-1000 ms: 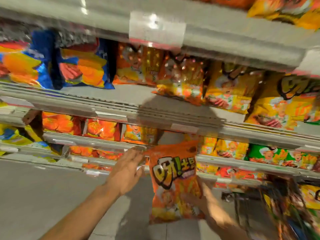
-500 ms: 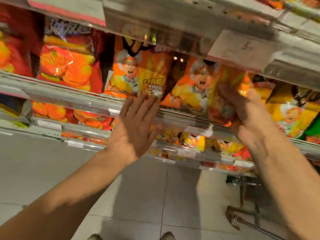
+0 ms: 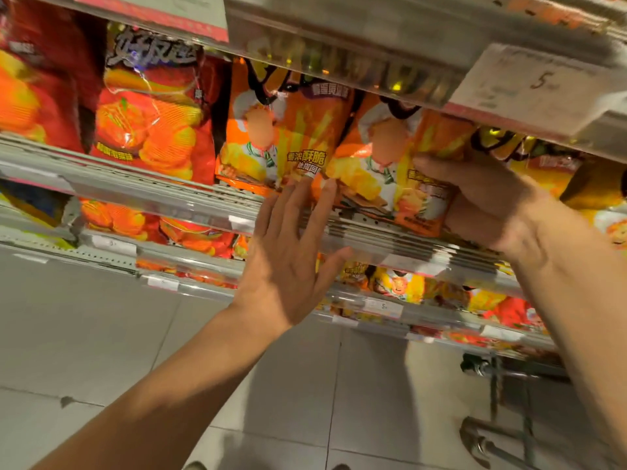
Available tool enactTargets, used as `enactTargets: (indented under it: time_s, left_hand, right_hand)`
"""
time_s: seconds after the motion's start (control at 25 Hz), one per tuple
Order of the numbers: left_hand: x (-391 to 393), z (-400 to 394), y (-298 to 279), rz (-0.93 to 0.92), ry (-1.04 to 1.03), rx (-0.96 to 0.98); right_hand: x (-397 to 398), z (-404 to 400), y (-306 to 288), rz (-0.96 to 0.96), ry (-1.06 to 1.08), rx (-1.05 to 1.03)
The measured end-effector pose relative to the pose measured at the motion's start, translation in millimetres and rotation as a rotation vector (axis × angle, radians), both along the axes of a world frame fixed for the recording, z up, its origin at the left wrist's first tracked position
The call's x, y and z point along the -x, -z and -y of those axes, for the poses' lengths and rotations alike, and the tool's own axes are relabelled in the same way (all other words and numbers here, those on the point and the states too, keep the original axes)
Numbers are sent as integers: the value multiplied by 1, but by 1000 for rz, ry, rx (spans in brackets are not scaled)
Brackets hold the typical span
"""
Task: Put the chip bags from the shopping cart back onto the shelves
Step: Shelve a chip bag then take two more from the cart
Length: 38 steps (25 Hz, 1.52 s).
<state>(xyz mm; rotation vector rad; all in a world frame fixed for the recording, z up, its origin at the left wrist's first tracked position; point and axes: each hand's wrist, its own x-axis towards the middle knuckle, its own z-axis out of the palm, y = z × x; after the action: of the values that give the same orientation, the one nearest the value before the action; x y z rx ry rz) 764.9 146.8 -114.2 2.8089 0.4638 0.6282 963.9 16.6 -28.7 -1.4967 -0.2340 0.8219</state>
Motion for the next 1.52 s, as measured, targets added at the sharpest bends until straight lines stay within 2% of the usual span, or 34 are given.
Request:
enactTargets:
  time_s: [0.08, 0.12, 0.24, 0.32, 0.52, 0.68, 0.84, 1.04, 1.12, 1.24, 1.36, 1.52]
  left_hand:
    - [0, 0, 1, -16, 8, -20]
    - [0, -2, 2, -38, 16, -58]
    - [2, -6, 1, -139, 47, -169]
    - [2, -8, -2, -156, 44, -162]
    - [-2, -9, -11, 36, 58, -29]
    - [-5, 0, -8, -5, 71, -101]
    - [-10, -1, -12, -43, 61, -144]
    - [-16, 7, -32, -315, 46, -74]
    - [-12, 16, -46, -335, 42, -26]
    - [-4, 58, -75, -290, 111, -49]
    - [-8, 138, -107, -324, 264, 25]
    - [-51, 280, -153, -306, 516, 138]
  right_hand:
    - [9, -5, 6, 6, 20, -7]
    - [15, -7, 9, 69, 76, -1]
    - [35, -10, 17, 448, 323, 160]
    - [44, -11, 21, 631, 380, 271]
    - [38, 4, 12, 823, 355, 406]
    - [48, 9, 10, 806, 279, 405]
    - [48, -2, 16, 786, 156, 598]
    - [52, 0, 8, 823, 126, 665]
    - [70, 21, 1, 912, 173, 604]
    - [102, 86, -16, 851, 164, 444]
    - [130, 193, -36, 713, 176, 537]
    - [149, 360, -85, 537, 374, 672]
